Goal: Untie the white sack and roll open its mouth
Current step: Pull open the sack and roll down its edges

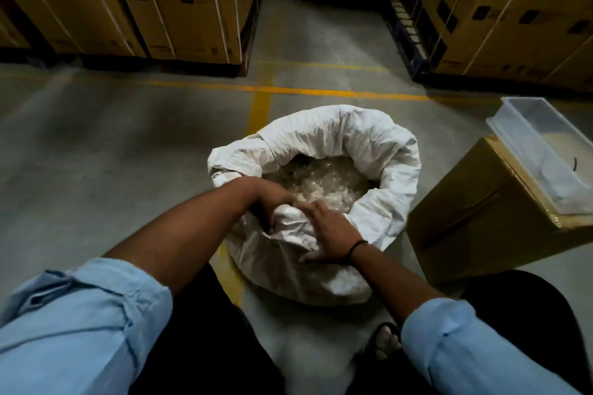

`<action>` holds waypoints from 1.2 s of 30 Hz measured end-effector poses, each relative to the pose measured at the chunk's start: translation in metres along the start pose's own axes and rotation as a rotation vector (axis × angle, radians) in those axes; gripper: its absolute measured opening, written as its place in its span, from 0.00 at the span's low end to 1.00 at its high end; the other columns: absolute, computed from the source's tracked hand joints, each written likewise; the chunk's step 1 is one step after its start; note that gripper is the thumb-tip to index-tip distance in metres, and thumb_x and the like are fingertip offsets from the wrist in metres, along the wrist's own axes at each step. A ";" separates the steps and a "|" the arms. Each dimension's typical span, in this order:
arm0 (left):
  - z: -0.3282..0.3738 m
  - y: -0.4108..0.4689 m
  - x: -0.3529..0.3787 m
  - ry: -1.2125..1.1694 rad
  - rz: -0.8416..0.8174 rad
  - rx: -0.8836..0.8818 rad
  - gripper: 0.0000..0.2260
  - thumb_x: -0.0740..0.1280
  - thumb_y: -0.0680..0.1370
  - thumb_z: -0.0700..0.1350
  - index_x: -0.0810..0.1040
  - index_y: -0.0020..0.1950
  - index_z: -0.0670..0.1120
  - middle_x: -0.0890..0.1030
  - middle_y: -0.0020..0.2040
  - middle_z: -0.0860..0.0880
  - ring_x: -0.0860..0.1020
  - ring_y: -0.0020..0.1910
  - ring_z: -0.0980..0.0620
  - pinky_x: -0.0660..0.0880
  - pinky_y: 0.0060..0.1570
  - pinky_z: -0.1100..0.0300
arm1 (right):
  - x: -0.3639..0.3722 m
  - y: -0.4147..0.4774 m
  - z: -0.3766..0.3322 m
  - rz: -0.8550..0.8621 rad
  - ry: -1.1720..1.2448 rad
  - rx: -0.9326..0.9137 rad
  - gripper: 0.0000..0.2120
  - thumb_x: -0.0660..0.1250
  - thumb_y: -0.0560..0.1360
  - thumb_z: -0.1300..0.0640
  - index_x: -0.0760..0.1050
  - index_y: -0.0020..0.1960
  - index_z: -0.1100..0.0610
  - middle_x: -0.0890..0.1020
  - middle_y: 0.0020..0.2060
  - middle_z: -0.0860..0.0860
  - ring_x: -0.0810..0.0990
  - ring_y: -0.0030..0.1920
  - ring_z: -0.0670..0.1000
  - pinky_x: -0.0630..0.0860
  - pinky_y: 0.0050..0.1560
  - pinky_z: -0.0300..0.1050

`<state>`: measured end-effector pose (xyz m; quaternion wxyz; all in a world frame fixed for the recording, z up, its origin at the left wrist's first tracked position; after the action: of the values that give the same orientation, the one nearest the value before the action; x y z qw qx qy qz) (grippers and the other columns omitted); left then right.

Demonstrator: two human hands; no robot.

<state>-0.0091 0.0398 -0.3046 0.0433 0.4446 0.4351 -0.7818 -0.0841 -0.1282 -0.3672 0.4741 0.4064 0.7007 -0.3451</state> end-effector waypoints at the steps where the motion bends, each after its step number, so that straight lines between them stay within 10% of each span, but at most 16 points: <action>1: -0.005 -0.006 0.002 -0.019 0.013 0.010 0.37 0.81 0.68 0.44 0.69 0.73 0.46 0.76 0.65 0.51 0.74 0.62 0.52 0.66 0.55 0.66 | -0.005 0.002 0.008 -0.044 0.051 0.069 0.57 0.76 0.55 0.31 0.53 0.75 0.48 0.74 0.64 0.56 0.77 0.58 0.59 0.73 0.60 0.53; 7: -0.017 -0.020 0.005 -0.028 0.253 -0.014 0.29 0.76 0.69 0.51 0.72 0.68 0.53 0.79 0.60 0.52 0.78 0.58 0.50 0.70 0.50 0.59 | -0.038 0.003 0.028 -0.127 -0.362 0.030 0.33 0.72 0.65 0.42 0.64 0.63 0.54 0.82 0.51 0.55 0.82 0.50 0.59 0.68 0.58 0.55; 11: -0.024 -0.023 0.005 0.061 0.483 -0.106 0.22 0.71 0.68 0.61 0.73 0.55 0.51 0.81 0.55 0.48 0.79 0.54 0.44 0.74 0.47 0.54 | -0.071 -0.009 0.029 0.241 -0.475 -0.138 0.19 0.72 0.63 0.52 0.72 0.50 0.59 0.78 0.41 0.56 0.78 0.30 0.61 0.73 0.29 0.49; 13: -0.015 -0.020 0.007 0.083 0.516 -0.166 0.25 0.69 0.66 0.65 0.74 0.54 0.51 0.81 0.53 0.46 0.80 0.53 0.42 0.77 0.46 0.52 | -0.084 -0.020 0.032 0.441 -0.520 -0.270 0.13 0.67 0.69 0.55 0.76 0.50 0.60 0.80 0.44 0.57 0.79 0.37 0.60 0.75 0.33 0.50; 16: 0.013 -0.017 -0.003 0.110 0.450 -0.163 0.29 0.70 0.66 0.68 0.76 0.60 0.52 0.81 0.57 0.48 0.80 0.56 0.44 0.77 0.51 0.54 | -0.076 -0.034 0.034 0.557 -0.553 -0.392 0.20 0.51 0.83 0.55 0.77 0.59 0.64 0.82 0.56 0.61 0.82 0.48 0.61 0.80 0.47 0.53; 21: 0.068 0.001 -0.026 -0.177 0.311 -0.019 0.33 0.75 0.69 0.64 0.72 0.69 0.51 0.79 0.61 0.53 0.78 0.58 0.50 0.69 0.51 0.61 | -0.061 -0.031 0.027 0.363 -0.469 -0.191 0.24 0.49 0.84 0.47 0.71 0.67 0.63 0.79 0.48 0.58 0.78 0.39 0.60 0.74 0.39 0.54; 29: 0.068 0.014 0.023 0.389 0.704 0.061 0.16 0.54 0.79 0.44 0.71 0.64 0.44 0.79 0.51 0.43 0.78 0.48 0.41 0.71 0.49 0.48 | -0.055 -0.043 0.039 0.060 -0.260 0.114 0.35 0.70 0.57 0.35 0.68 0.60 0.49 0.68 0.56 0.51 0.64 0.59 0.56 0.63 0.57 0.54; 32: 0.070 0.006 0.053 0.438 0.827 0.125 0.22 0.55 0.78 0.55 0.70 0.67 0.44 0.75 0.54 0.44 0.73 0.51 0.43 0.65 0.54 0.49 | -0.043 -0.045 0.051 0.012 -0.330 0.017 0.32 0.72 0.58 0.37 0.70 0.56 0.51 0.71 0.56 0.52 0.68 0.61 0.56 0.65 0.62 0.54; 36: 0.082 0.004 0.038 0.236 0.555 -0.101 0.42 0.51 0.72 0.78 0.67 0.72 0.47 0.71 0.63 0.43 0.69 0.63 0.42 0.63 0.64 0.46 | -0.039 -0.041 0.042 0.218 -0.465 -0.126 0.13 0.69 0.66 0.53 0.71 0.47 0.56 0.76 0.39 0.54 0.78 0.37 0.58 0.69 0.42 0.52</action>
<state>-0.0838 -0.0096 -0.3170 0.2266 0.6314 0.3375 -0.6604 -0.0966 -0.1919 -0.3392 0.6811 0.3590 0.5451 -0.3318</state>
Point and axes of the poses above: each hand's wrist, its own y-axis towards the middle knuckle, its own x-axis out of the palm, z = x × y, the point moved 3 cm from there along y, towards the middle knuckle
